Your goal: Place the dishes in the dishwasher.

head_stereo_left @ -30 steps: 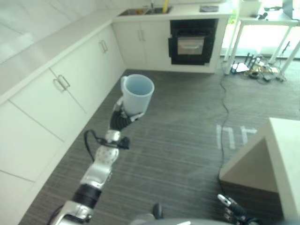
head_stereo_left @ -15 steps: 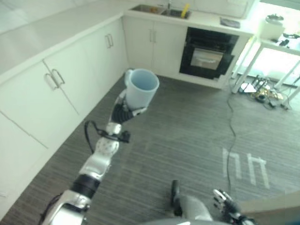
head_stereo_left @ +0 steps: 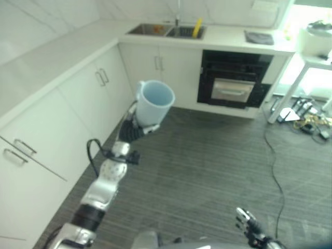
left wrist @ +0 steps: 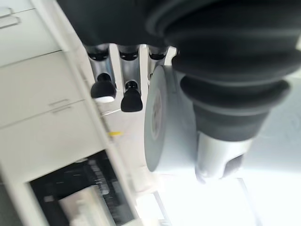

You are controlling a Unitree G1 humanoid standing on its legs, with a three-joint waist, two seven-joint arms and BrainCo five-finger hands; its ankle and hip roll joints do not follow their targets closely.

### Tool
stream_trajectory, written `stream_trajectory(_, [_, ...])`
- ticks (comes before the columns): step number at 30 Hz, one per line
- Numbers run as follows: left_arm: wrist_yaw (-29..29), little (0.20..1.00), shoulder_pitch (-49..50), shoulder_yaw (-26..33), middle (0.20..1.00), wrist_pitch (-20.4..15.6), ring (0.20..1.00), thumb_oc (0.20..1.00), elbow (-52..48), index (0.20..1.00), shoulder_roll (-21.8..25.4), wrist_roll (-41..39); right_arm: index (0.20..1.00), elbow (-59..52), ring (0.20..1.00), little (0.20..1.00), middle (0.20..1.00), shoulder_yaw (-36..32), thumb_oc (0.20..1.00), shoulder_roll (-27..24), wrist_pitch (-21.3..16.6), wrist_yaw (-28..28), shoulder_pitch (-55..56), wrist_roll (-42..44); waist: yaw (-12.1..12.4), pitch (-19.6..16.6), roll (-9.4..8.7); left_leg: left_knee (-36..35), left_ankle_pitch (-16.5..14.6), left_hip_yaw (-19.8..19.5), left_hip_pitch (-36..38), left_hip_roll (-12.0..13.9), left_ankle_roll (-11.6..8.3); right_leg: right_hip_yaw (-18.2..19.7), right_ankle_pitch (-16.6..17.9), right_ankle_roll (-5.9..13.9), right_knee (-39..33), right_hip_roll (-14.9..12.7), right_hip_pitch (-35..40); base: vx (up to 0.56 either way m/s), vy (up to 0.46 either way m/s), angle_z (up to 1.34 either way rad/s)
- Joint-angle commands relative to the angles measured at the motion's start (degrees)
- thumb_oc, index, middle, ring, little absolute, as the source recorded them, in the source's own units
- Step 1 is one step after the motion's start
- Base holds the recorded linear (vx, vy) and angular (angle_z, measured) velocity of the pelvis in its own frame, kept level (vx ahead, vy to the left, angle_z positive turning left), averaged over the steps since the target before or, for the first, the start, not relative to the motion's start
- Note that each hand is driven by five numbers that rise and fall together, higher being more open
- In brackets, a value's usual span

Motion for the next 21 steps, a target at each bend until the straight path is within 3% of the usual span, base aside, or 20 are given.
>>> stream_trajectory(1, [-0.11,0.2,-3.46,0.1,0.2,-4.64,0.2,0.2,-4.86,0.2,0.26,-2.83,1.0,1.18,1.0,1.0,1.0,2.13,1.0,-1.91,-2.43,1.45,-1.31,0.12,0.41,-0.67,3.42,-43.17,5.09,-3.92,19.66,-0.94,-0.83,4.41,4.24,9.08,-3.28,-3.16,4.47,0.5,0.193,-1.14])
stream_trajectory(2, [-0.21,0.2,-2.52,0.59,0.2,-4.5,0.2,0.2,-5.86,0.2,0.39,-2.77,1.0,2.65,1.0,1.0,1.0,2.68,1.0,-1.77,-2.75,1.71,-2.1,0.11,2.45,-0.73,3.59,-52.14,7.78,-8.79,18.36,-1.94,-1.44,7.59,4.33,9.67,-4.93,-2.78,6.62,0.41,0.151,-1.03])
stream_trajectory(4, [-1.64,0.2,-1.74,1.67,0.2,-4.34,0.2,0.2,-7.03,0.2,0.19,-2.85,1.0,3.74,1.0,1.0,1.0,2.57,1.0,-1.57,-3.19,1.63,-2.61,0.11,3.99,-0.8,3.64,-55.89,10.11,-10.61,16.58,-2.87,-2.45,9.43,4.63,10.41,-6.67,-3.08,8.85,0.38,0.161,-1.21])
stream_trajectory(7, [-1.78,0.2,-1.96,1.57,0.2,-5.4,0.2,0.2,-5.37,0.2,-0.3,-2.27,1.0,3.28,1.0,1.0,1.0,2.91,1.0,-1.28,-2.57,0.43,-2.65,-0.17,3.87,-2.11,3.67,-57.84,8.33,-8.88,19.3,-3.47,-1.39,8.62,3.47,11.95,-6.82,-4.83,9.93,0.36,0.228,-1.12])
stream_trajectory(8, [-1.14,0.2,-2.38,0.83,0.2,-6.13,0.2,0.2,-4.12,0.2,-0.25,-1.74,1.0,2.76,1.0,1.0,1.0,3.24,1.0,-1.06,-1.99,0.17,-2.0,-0.06,3.36,-2.41,3.73,-58.45,6.94,-9.47,21.83,-4.07,-0.19,7.74,3.08,12.37,-5.33,-5.52,9.39,0.38,0.238,-1.24])
stream_trajectory(12, [-2.15,0.2,-5.53,-1.14,0.2,-6.09,0.2,0.2,-1.39,0.2,-0.31,-1.8,1.0,1.24,1.0,1.0,1.0,3.31,1.0,0.72,-2.01,-1.9,0.61,-0.89,1.19,-3.82,4.13,-60.19,4.77,-8.72,27.42,-5.18,2.63,4.41,5.42,13.72,2.71,-7.08,5.65,0.35,0.232,-0.85])
stream_trajectory(15, [-1.39,0.2,-7.96,-3.13,0.2,-5.94,0.2,0.2,0.63,0.2,-0.58,-1.53,1.0,0.16,1.0,1.0,1.0,3.73,1.0,1.76,-2.62,-3.13,1.8,-1.59,-0.3,-4.11,3.98,-60.04,2.89,-7.84,29.17,-5.9,4.2,3.54,9.43,15.62,12.51,-7.52,2.13,0.21,0.186,0.24])
stream_trajectory(16, [-0.94,0.2,-8.8,-3.79,0.2,-5.73,0.2,0.2,1.49,0.2,-0.75,-1.42,1.0,0.07,1.0,1.0,1.0,3.72,1.0,2.17,-2.86,-3.59,2.27,-2.51,-0.93,-3.67,3.9,-60.17,1.67,-6.91,30.85,-6.15,4.82,1.53,10.86,16.69,19.45,-7.8,-0.05,0.2,0.183,0.42])
stream_trajectory(18, [0.14,0.2,-8.85,-4.02,0.2,-5.64,0.2,0.2,1.94,0.2,-0.77,-1.16,1.0,0.68,1.0,1.0,1.0,3.89,1.0,2.56,-3.28,-3.58,2.19,-4.06,-0.83,-3.07,4.35,-60.89,0.73,-5.47,33.23,-5.6,5.21,-2.44,12.15,17.34,24.11,-9.91,-4.47,0.16,0.133,0.29])
stream_trajectory(21, [1.0,0.2,-8.39,-3.68,0.2,-5.2,0.2,0.2,0.89,0.2,-0.63,-0.81,1.0,0.61,1.0,1.0,1.0,3.7,1.0,2.08,-3.18,-3.68,1.8,-4.43,-1.0,-2.19,4.36,-61.5,-0.51,-4.72,35.62,-5.18,4.9,-4.82,11.44,16.74,17.23,-12.23,-6.94,0.13,-0.034,-0.36])
